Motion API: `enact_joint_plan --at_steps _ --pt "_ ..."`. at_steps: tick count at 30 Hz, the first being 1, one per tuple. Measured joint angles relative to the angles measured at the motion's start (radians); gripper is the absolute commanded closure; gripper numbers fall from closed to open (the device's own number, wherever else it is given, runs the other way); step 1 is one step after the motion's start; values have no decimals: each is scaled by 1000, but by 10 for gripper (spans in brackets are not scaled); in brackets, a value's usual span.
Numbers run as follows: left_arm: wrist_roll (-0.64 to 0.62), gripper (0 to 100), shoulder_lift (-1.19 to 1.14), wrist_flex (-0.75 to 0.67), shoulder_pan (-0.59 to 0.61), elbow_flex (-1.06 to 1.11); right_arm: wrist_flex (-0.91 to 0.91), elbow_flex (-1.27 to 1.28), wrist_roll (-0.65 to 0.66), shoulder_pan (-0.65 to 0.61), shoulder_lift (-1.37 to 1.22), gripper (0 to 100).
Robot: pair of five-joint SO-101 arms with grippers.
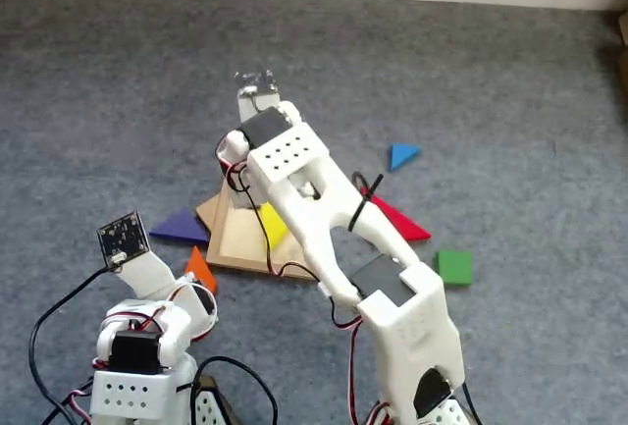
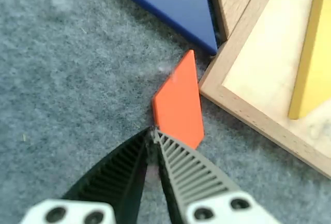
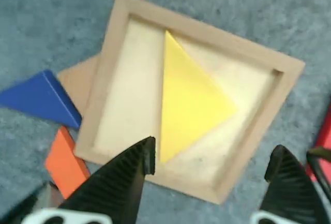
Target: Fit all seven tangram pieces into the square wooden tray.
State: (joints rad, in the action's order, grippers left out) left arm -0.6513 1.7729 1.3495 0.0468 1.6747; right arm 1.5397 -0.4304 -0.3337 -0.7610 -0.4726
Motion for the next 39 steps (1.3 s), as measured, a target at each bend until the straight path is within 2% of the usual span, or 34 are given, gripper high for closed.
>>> enact_joint_plan --at_steps 3,8,12,23,29,33,39 --pt "0 994 0 0 0 0 78 -2 71 17 0 803" --pt "0 994 0 0 0 0 84 -2 166 117 0 998" --pt "0 994 0 0 0 0 81 37 281 133 0 995" --pt "0 994 0 0 0 0 -180 404 302 149 5 995" --pt "0 994 0 0 0 0 -189 433 304 230 9 995" --pt "0 994 0 0 0 0 -189 450 364 288 12 995" --pt "0 994 0 0 0 0 -189 465 387 313 34 995"
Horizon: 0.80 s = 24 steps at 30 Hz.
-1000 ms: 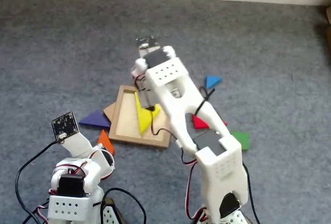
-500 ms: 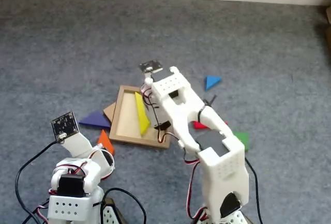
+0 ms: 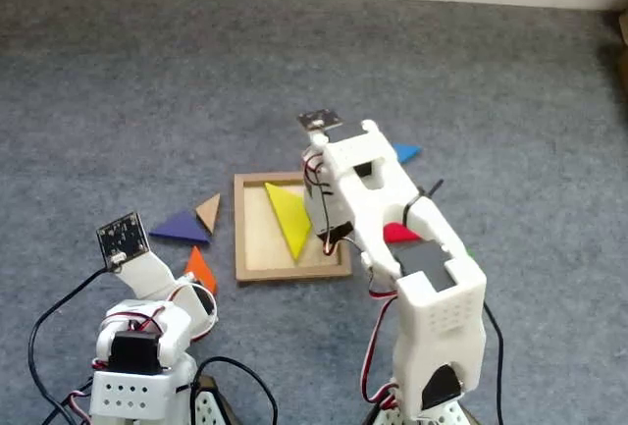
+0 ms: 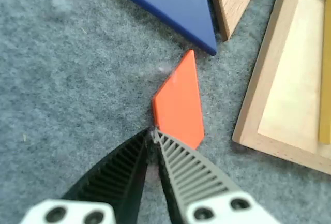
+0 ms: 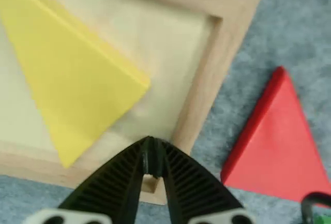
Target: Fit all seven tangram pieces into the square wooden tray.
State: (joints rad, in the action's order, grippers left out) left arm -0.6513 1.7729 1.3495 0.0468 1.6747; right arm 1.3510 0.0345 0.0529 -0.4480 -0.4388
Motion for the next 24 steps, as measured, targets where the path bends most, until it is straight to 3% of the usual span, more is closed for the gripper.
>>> enact_joint_plan --at_steps 10,17,24 --pt "0 994 0 0 0 0 -78 98 2 -5 262 995" --pt "0 994 0 0 0 0 -256 132 2 -5 241 995" --pt "0 994 0 0 0 0 -281 133 2 -72 147 995"
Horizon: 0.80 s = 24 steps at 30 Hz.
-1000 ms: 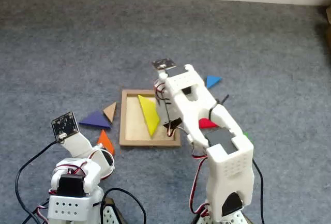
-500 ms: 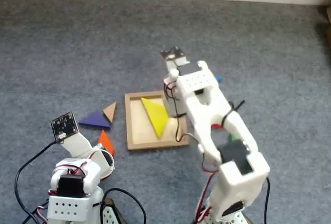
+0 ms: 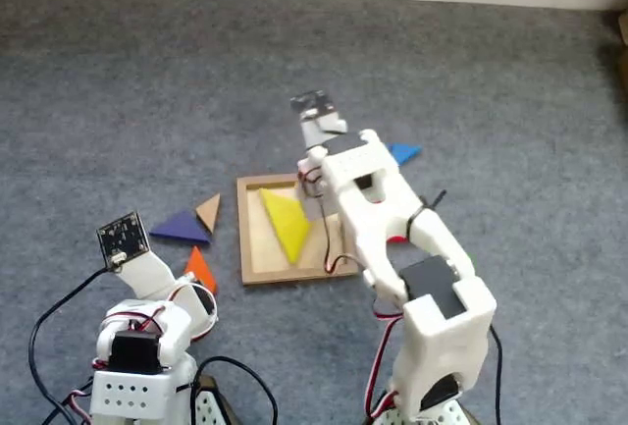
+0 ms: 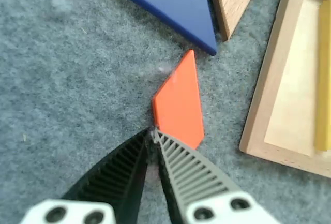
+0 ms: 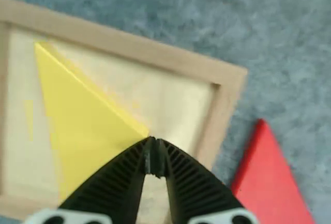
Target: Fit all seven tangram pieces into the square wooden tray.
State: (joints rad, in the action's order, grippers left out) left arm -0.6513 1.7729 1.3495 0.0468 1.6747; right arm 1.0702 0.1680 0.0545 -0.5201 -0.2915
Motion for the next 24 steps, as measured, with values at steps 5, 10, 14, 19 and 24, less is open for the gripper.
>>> enact_joint_plan --at_steps 5,10,14,19,24 --pt "0 994 0 0 0 0 3 5 2 -107 0 995" --pt "0 994 0 0 0 0 11 5 2 -184 0 995" --pt "0 994 0 0 0 0 66 5 2 -207 0 995" --pt "0 994 0 0 0 0 140 5 2 -203 8 995" --pt "0 994 0 0 0 0 158 20 2 -133 160 995"
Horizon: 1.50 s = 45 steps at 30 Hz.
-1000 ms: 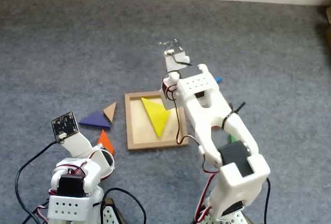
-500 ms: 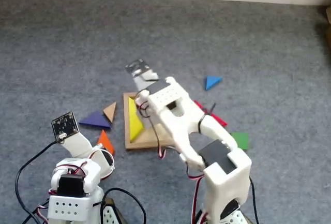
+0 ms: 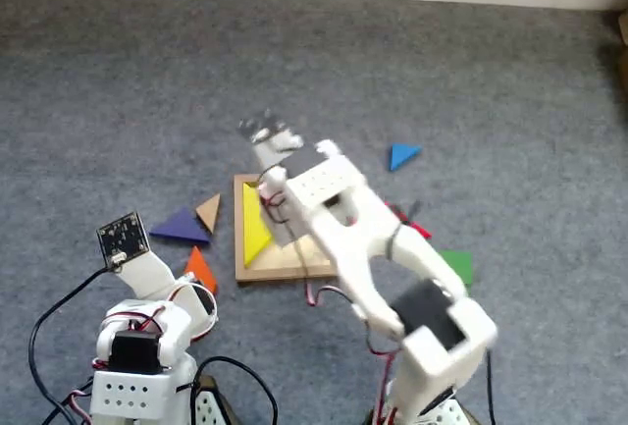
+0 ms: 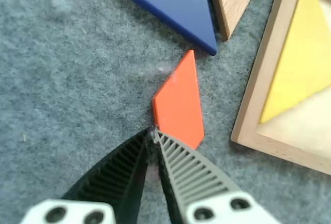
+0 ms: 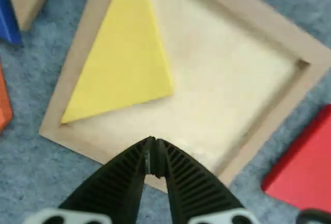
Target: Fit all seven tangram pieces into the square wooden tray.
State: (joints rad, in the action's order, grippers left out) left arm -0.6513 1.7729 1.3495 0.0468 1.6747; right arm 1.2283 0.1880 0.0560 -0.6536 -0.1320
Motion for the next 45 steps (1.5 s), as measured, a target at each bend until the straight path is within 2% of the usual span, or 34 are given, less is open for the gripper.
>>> enact_joint_plan --at_steps 7,11,14,19,21,26,30,35,45 --pt "0 994 0 0 0 0 14 157 20 193 226 991" --pt "0 994 0 0 0 0 29 186 192 272 270 968" --pt "0 994 0 0 0 0 63 186 278 310 270 863" --pt "0 994 0 0 0 0 84 186 416 368 270 614" --pt "0 994 0 0 0 0 84 186 453 387 270 557" --pt "0 994 0 0 0 0 84 213 516 390 264 548" --pt "0 994 0 0 0 0 84 229 546 390 160 548" --pt "0 994 0 0 0 0 78 230 551 362 15 548" --pt "0 994 0 0 0 0 -18 224 557 344 -94 550"
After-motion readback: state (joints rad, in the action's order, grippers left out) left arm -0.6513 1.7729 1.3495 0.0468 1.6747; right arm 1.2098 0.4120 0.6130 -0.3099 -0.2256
